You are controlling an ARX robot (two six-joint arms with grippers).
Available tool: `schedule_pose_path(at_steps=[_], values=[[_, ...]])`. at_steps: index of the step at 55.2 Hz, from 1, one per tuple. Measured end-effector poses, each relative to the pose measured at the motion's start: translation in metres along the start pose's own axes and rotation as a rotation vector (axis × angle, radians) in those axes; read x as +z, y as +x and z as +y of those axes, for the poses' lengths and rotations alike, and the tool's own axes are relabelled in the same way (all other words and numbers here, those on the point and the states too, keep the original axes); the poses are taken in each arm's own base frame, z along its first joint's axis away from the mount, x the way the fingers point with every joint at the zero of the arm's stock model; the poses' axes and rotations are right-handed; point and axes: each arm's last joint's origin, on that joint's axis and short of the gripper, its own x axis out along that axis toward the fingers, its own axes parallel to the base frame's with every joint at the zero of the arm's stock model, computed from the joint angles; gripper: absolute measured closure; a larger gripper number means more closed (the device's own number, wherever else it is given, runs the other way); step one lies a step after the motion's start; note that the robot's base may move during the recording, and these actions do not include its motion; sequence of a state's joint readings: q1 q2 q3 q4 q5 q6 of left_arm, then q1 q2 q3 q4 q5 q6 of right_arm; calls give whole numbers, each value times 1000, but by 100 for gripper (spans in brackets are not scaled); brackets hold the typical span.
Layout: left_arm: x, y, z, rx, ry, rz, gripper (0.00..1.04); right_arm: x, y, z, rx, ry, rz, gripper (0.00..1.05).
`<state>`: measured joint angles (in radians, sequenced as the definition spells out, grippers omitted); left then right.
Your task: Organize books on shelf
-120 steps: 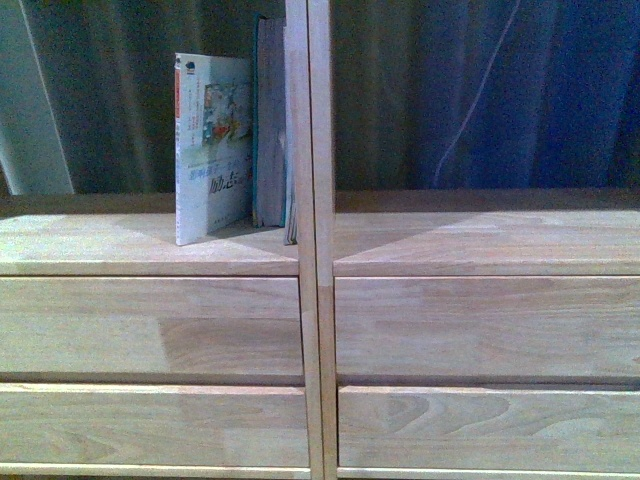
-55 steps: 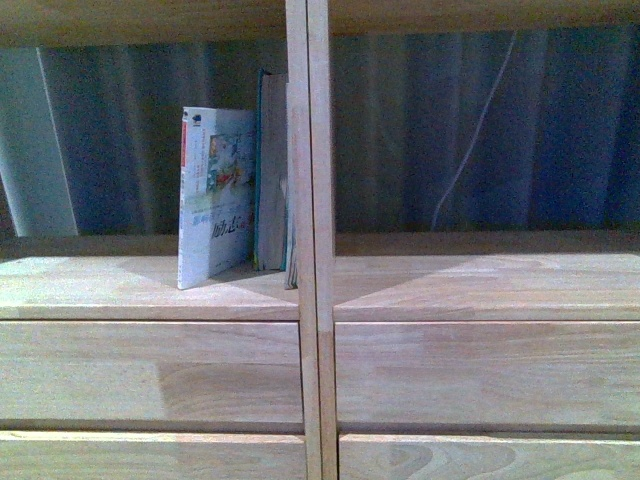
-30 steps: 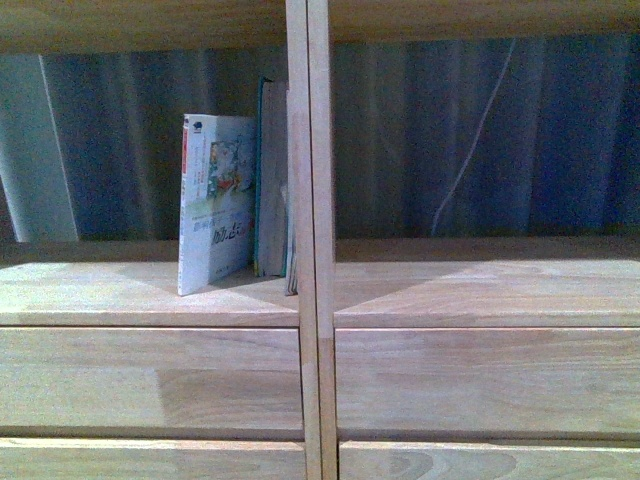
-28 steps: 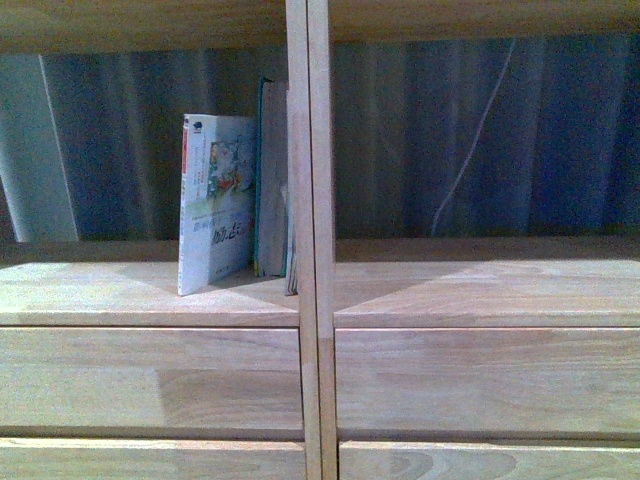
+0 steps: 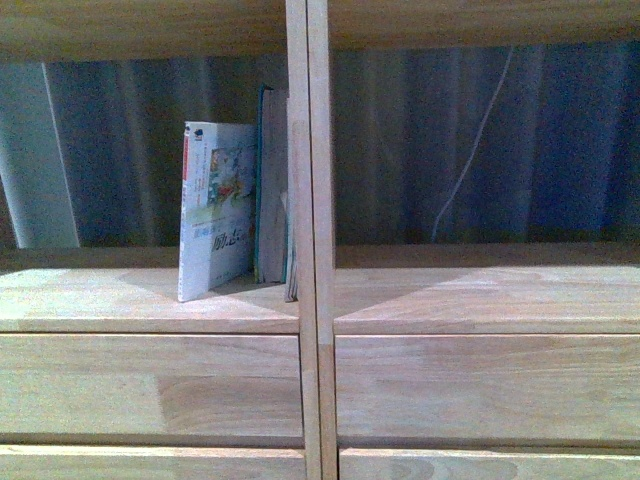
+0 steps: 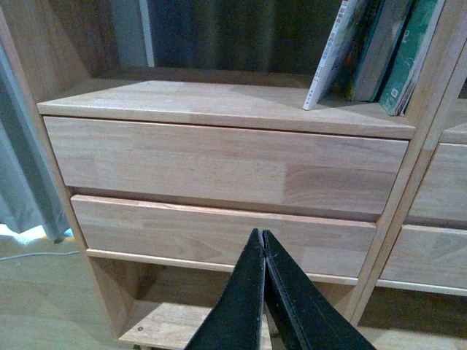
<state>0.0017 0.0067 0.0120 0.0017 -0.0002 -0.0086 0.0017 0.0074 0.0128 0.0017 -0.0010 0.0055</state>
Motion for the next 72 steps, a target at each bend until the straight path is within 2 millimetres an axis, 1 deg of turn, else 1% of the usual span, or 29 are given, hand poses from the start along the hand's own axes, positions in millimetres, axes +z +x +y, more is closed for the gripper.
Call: schedule_pose_path(at_steps=[21,22,25,26,30,32,37,38,40,41,42,44,45,48,49,50,51,53,56,72], values=[[0,0,0,0,-1,0,101,0,0,0,0,0,0,102],[0,0,0,0,0,0,98,0,0,0,0,-2,0,100],[0,0,0,0,0,0,87,0,0,0,0,-2,0,90],[0,0,0,0,0,0,85,0,0,0,0,-2,0,88],[0,0,0,0,0,0,71,0,0,0,0,-2,0,74],[0,0,0,0,0,0,66,0,0,0,0,-2,0,70],[0,0,0,0,0,0,48,0,0,0,0,-2,0,52],[0,0,0,0,0,0,47,0,0,0,0,-2,0,49],[0,0,0,0,0,0,36,0,0,0,0,-2,0,40],[0,0,0,0,0,0,34,0,0,0,0,-2,0,37],[0,0,0,0,0,0,31,0,0,0,0,-2,0,36],[0,0,0,0,0,0,24,0,0,0,0,-2,0,29],[0,0,0,0,0,0,22,0,0,0,0,-2,0,25],[0,0,0,0,0,0,12,0,0,0,0,-2,0,18],[0,0,0,0,0,0,10,0,0,0,0,-2,0,14],[0,0,0,0,0,0,7,0,0,0,0,-2,0,12],[0,0,0,0,2,0,6,0,0,0,0,-2,0,9],[0,0,0,0,2,0,8,0,0,0,0,-2,0,6],[0,0,0,0,2,0,8,0,0,0,0,-2,0,7],[0,0,0,0,2,0,7,0,0,0,0,-2,0,7]])
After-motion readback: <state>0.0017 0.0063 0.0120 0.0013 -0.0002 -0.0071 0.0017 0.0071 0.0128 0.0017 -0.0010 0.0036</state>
